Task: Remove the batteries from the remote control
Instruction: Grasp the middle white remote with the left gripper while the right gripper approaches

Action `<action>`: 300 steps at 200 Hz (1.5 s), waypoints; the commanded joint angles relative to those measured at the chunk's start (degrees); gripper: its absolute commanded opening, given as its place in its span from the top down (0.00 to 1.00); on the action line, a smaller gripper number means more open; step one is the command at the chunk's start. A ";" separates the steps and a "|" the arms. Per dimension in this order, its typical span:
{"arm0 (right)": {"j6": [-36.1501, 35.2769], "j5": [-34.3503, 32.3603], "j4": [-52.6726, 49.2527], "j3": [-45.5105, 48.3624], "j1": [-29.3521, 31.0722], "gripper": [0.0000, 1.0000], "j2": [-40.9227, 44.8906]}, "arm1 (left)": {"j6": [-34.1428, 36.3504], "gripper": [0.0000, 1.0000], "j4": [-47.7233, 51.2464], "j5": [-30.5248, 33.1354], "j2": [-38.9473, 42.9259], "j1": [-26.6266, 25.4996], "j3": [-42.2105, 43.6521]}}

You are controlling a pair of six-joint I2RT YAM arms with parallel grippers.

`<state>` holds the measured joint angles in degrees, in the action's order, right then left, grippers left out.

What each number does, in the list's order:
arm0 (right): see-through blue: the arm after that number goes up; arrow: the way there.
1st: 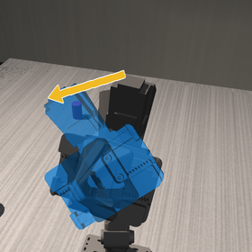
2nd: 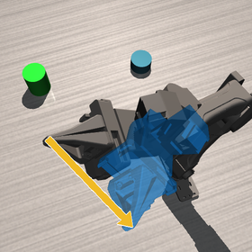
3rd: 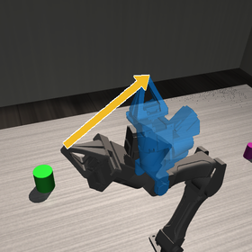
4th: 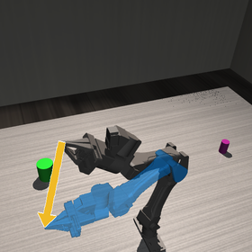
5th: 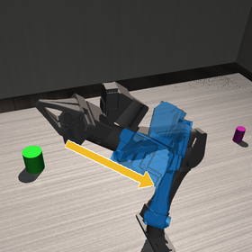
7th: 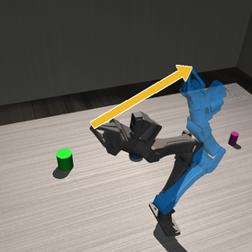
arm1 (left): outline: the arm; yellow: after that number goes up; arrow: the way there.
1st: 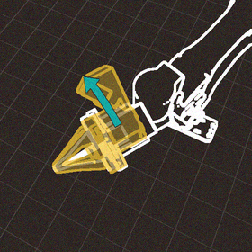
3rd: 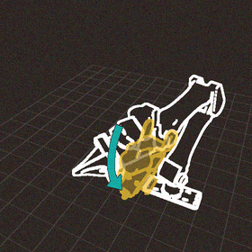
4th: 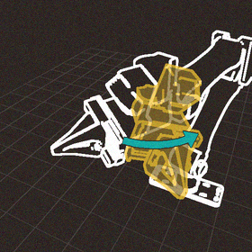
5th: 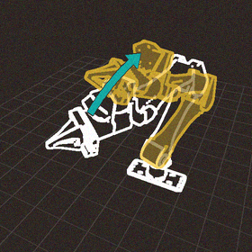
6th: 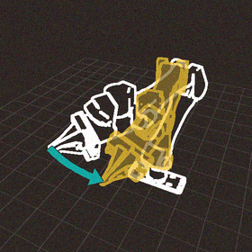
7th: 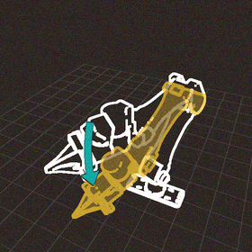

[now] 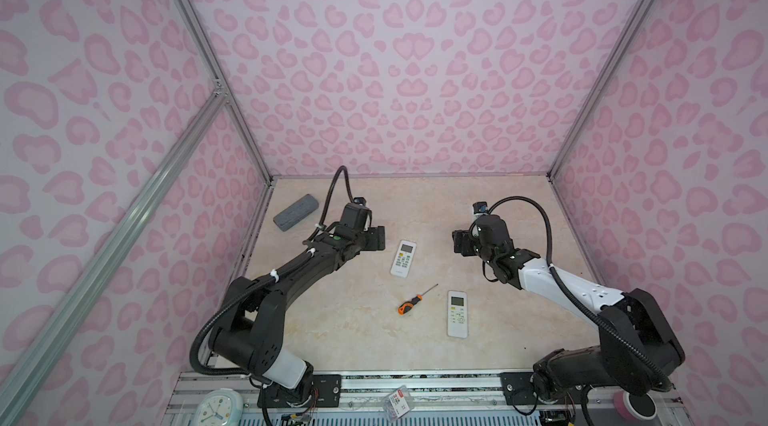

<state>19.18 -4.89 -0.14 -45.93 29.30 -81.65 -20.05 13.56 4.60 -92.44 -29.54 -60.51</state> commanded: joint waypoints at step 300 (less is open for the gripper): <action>26.09 25.71 15.71 8.46 5.21 0.31 -8.66 | -18.20 0.47 -0.47 -2.69 -17.11 -6.82 -9.42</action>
<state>41.43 15.46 9.10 -38.61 34.39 -89.27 -35.97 16.47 6.37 -111.57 -37.39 -70.63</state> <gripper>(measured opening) 0.675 0.580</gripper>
